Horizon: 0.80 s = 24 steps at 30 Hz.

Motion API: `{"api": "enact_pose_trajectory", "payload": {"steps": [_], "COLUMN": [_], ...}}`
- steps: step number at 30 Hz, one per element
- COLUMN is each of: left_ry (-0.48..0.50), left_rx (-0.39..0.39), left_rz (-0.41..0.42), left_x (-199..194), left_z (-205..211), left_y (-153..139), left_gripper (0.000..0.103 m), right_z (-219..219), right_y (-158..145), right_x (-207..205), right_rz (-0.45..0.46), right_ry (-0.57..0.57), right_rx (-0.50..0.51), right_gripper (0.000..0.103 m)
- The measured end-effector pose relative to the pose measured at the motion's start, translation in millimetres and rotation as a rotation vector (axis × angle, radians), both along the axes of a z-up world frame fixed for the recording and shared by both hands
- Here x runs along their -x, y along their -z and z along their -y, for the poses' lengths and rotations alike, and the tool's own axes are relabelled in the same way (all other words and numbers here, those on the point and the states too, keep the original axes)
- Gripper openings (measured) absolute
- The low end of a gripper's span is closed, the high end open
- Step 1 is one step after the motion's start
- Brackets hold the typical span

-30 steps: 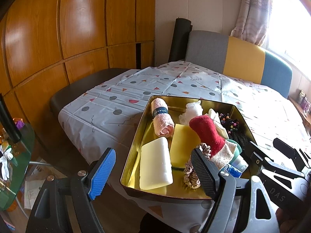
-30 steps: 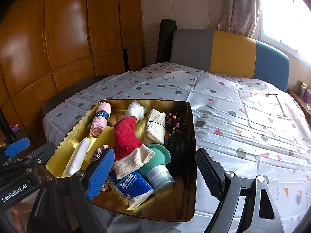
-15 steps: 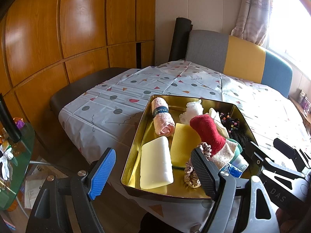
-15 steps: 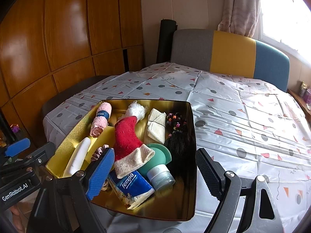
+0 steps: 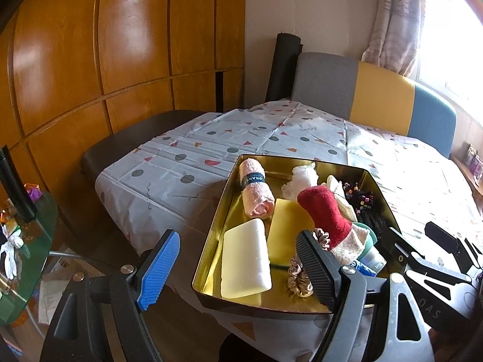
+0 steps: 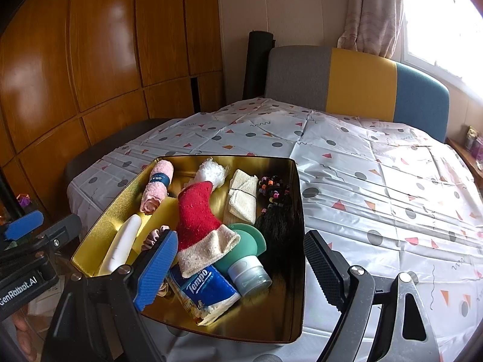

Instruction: Organize soft objects

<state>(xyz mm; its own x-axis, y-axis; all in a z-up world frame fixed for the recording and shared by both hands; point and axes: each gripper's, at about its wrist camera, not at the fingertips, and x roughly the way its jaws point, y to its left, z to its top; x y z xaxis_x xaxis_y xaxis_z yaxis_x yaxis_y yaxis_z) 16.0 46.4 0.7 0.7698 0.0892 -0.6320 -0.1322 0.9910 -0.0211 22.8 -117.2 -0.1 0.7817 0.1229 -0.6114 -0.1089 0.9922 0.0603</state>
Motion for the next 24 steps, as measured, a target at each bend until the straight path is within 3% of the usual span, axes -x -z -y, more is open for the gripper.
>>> {"api": "enact_pose_trajectory", "payload": {"steps": [12, 14, 19, 24], "left_ry": [-0.035, -0.032, -0.032, -0.021], "left_rx": [-0.035, -0.063, -0.078, -0.067], "left_rz": [-0.009, 0.014, 0.051, 0.034], "left_x": [-1.7, -0.1, 2.8, 0.4], "left_z": [1.6, 3.3, 3.1, 3.0], "left_y": [1.0, 0.6, -5.3, -4.3], "left_gripper": [0.081, 0.070, 0.066, 0.063], "right_z": [-1.8, -2.3, -2.1, -1.6], "right_y": [-0.2, 0.3, 2.7, 3.2], "right_x": [0.7, 0.4, 2.5, 2.6], "right_rz": [-0.002, -0.005, -0.009, -0.010], "right_ry": [-0.003, -0.004, -0.013, -0.013], "right_rx": [0.001, 0.001, -0.001, -0.005], "right_gripper": [0.086, 0.086, 0.086, 0.086]}}
